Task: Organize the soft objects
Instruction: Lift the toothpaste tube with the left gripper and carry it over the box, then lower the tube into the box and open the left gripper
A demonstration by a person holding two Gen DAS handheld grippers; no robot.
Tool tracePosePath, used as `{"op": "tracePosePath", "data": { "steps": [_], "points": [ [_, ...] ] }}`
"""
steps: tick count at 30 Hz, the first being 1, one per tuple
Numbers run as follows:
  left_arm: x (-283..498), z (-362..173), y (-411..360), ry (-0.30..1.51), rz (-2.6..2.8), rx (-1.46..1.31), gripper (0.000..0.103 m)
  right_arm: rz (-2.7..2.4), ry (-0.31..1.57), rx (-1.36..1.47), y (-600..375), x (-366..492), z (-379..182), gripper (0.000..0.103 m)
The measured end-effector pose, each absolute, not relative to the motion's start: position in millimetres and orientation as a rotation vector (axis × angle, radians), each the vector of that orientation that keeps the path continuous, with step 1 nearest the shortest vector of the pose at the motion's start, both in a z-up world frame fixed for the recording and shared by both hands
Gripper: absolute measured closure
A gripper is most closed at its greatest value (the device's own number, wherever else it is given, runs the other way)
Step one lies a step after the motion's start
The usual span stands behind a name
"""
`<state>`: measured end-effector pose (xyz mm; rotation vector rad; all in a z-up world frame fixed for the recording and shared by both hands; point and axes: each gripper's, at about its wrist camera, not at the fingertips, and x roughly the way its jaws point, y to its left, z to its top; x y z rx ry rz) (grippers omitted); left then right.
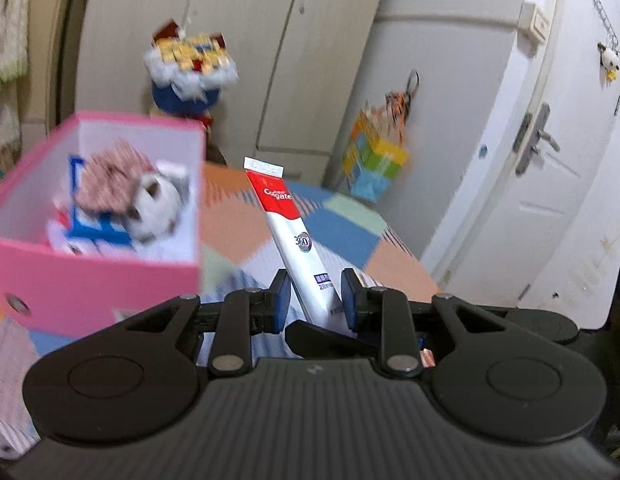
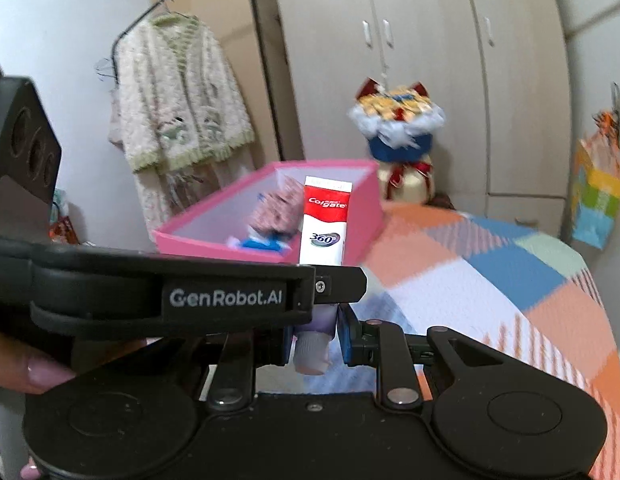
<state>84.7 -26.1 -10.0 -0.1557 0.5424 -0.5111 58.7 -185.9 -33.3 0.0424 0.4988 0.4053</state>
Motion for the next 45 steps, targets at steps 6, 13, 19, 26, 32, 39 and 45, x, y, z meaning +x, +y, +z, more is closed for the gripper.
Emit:
{"op": "tracePosePath", "data": {
  "steps": [6,13,19,26,32,39,45],
  "points": [
    [115.7,15.6,10.5,0.536,-0.491,-0.157,0.078,0.477,0.489,0.102,-161.9,90.1,-14.0,0.076],
    [176.5,35.1,48.2,0.573,-0.411,-0.155,0.078,0.554,0.535,0.166,-126.1,157.4,3.9,0.076],
    [235.6,31.0,80.1,0.673,-0.383,-0.221,0.078,0.583,0.615,0.187,-92.4,207.4,1.1,0.076],
    [300.2,-0.6,95.4,0.79,-0.356,-0.321,0.079,0.55,0.77,0.228,-73.1,275.0,-15.4,0.076],
    [326.4,-19.8,88.6,0.854,-0.355,-0.271,0.08,0.481,0.823,0.096,-52.9,296.8,-27.6,0.076],
    [327.2,-21.6,86.4,0.835,-0.321,-0.278,0.08,0.408,0.866,-0.038,-51.5,312.3,-36.8,0.074],
    [296.7,-3.3,93.2,0.739,-0.298,-0.241,0.074,0.496,0.773,-0.037,-66.9,284.8,-20.7,0.049]
  ]
}}
